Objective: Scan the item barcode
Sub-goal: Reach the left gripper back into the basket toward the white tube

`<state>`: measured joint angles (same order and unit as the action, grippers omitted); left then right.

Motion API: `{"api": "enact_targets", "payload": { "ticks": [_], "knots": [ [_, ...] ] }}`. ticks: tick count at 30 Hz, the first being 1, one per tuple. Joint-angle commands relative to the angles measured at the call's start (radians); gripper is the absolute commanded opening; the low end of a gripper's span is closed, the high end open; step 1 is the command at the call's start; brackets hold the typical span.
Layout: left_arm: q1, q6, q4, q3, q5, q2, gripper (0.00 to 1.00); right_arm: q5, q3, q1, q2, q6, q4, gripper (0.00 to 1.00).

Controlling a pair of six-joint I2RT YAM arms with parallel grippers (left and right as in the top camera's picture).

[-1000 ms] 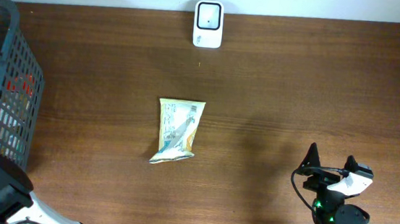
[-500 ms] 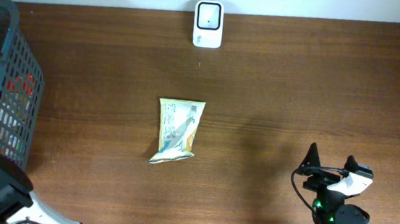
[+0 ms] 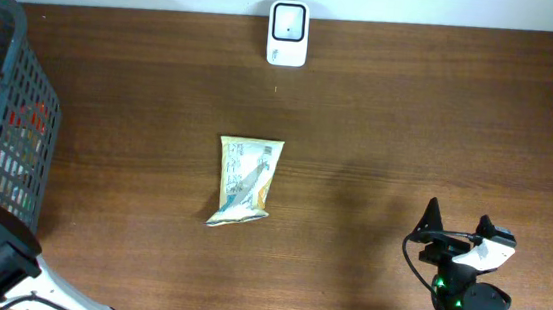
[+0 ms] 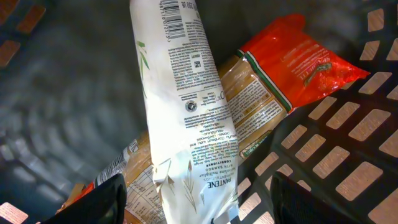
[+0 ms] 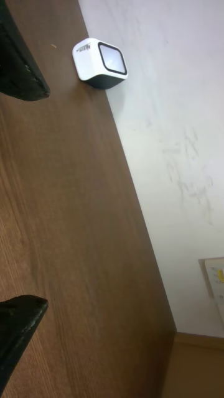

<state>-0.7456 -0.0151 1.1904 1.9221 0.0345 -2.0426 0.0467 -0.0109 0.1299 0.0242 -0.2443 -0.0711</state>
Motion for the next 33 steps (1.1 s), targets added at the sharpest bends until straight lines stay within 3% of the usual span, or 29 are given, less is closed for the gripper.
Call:
{"api": "enact_targets", "payload": {
  "ticks": [1,14,18,21,28,33],
  "knots": [
    [-0.004,0.008,0.002,-0.003,0.011,0.000,0.73,0.006,0.005,-0.006,-0.005,-0.006,-0.007,0.99],
    [-0.004,0.009,0.005,-0.003,0.010,0.000,0.74,0.005,0.005,-0.006,-0.005,-0.006,-0.007,0.99],
    [-0.005,0.009,-0.023,-0.003,-0.016,0.000,0.81,0.005,0.005,-0.006,-0.005,-0.006,-0.007,0.99],
    [-0.005,0.009,-0.028,-0.001,-0.016,0.000,0.80,0.005,0.005,-0.006,-0.005,-0.006,-0.007,0.99],
    [-0.011,0.008,0.015,0.163,0.051,0.001,0.81,0.006,0.005,-0.006,-0.005,-0.006,-0.007,0.99],
    [-0.023,0.009,0.015,0.160,0.043,-0.020,0.81,0.006,0.005,-0.006,-0.005,-0.006,-0.007,0.99]
  ]
}}
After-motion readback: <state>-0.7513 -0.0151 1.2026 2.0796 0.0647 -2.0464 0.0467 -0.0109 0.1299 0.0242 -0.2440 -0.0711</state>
